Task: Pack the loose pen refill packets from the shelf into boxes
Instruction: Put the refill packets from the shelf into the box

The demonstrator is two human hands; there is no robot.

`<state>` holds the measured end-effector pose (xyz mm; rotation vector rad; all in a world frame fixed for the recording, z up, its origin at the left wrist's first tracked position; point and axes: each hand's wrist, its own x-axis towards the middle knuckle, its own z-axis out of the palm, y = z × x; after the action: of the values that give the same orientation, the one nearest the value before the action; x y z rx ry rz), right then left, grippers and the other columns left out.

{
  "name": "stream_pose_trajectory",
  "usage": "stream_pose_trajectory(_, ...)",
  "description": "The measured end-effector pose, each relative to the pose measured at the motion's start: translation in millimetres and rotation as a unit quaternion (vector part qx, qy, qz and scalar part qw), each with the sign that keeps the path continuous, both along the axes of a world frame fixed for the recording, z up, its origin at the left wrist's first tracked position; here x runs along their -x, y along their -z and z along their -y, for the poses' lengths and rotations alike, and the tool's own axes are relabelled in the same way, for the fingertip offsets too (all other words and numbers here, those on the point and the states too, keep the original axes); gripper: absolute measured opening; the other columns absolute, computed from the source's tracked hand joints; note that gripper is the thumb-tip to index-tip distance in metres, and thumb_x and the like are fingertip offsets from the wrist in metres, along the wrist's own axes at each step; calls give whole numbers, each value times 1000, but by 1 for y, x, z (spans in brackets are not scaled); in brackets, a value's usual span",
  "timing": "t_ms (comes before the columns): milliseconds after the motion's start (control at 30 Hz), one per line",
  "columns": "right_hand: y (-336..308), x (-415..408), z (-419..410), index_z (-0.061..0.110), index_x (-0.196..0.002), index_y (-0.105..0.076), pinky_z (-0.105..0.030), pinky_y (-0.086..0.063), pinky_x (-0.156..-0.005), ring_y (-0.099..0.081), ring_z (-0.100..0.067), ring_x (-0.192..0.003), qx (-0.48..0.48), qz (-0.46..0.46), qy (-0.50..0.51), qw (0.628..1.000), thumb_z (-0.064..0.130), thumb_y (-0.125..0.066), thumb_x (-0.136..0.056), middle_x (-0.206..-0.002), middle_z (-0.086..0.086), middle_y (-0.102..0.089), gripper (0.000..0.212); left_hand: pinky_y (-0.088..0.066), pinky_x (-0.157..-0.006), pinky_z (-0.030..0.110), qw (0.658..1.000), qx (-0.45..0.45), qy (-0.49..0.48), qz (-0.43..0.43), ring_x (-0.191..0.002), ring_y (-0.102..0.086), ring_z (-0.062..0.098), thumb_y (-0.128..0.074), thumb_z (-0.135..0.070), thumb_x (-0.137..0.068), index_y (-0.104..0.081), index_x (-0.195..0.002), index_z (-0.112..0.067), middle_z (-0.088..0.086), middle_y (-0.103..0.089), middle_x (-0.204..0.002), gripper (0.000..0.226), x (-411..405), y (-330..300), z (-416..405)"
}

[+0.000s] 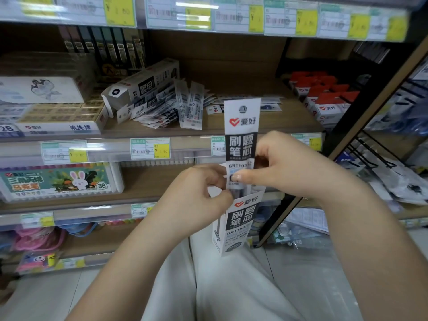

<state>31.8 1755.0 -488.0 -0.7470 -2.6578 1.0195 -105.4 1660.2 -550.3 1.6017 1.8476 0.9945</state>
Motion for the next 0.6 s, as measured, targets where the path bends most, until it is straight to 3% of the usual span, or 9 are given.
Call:
stream_pose_trajectory(67,2,-2,4,33,-73,-67,-9,-42,-58,-57,7,-67,-12,11,-3,1000,20,-71,-79,-72,23,-63,15,-46,-89,22,1000,11,-2,-1,-102,-56,-4,-51,-34,-66,-74,-78,-18,-15,-65,-112,31,2,2,-1)
stream_pose_trajectory(133,3,-4,5,31,-82,-69,-7,-43,-67,-56,9,-82,-24,20,-5,1000,20,-72,-78,-83,25,-59,11,-47,-91,30,1000,18,-1,1,-105,-55,-3,-50,-35,-66,-73,-77,-20,-14,-65,-114,30,2,2,-1)
stream_pose_trajectory(300,-5,-7,3,20,-86,-73,-27,-52,-74,-62,-1,-82,-24,-32,45,998,25,-71,-78,-90,9,-68,10,-42,-83,17,1000,26,-3,-6,-102,-55,-3,-62,-27,-76,-70,-72,-22,-18,-62,-113,11,-3,-3,0)
stream_pose_trajectory(367,-4,-8,1,26,-79,-72,-25,-52,-76,-62,4,-82,-1,-51,53,997,23,-72,-77,-87,14,-67,4,-39,-83,11,1000,19,-8,-9,-101,-53,-5,-63,-19,-78,-71,-73,-22,-19,-60,-110,11,-3,-3,0)
stream_pose_trajectory(433,5,-4,0,35,-74,-67,-14,-47,-78,-57,10,-86,-3,-34,47,998,21,-74,-76,-89,21,-61,16,-42,-82,15,1000,11,-13,-1,-93,-54,-10,-63,-16,-77,-70,-70,-23,-19,-62,-105,12,-2,-3,0)
stream_pose_trajectory(467,12,-1,0,35,-78,-68,-15,-46,-84,-54,8,-93,-21,-14,36,999,21,-74,-76,-94,21,-58,15,-44,-79,16,1000,7,-13,8,-88,-55,-12,-63,-17,-77,-69,-67,-21,-20,-64,-99,12,-1,-2,0)
stream_pose_trajectory(533,24,3,2,28,-88,-71,-31,-42,-98,-50,-6,-109,-47,18,10,999,22,-74,-76,-104,17,-54,13,-48,-78,21,1000,7,-17,25,-87,-57,-10,-58,-26,-71,-69,-66,-18,-19,-67,-93,14,1,-1,1)
stream_pose_trajectory(600,25,1,3,33,-85,-69,-34,-40,-100,-49,-6,-111,-32,17,0,999,22,-74,-76,-104,24,-51,15,-50,-83,28,999,15,-19,32,-100,-57,-4,-52,-32,-65,-68,-64,-30,-15,-67,-105,16,2,0,2)
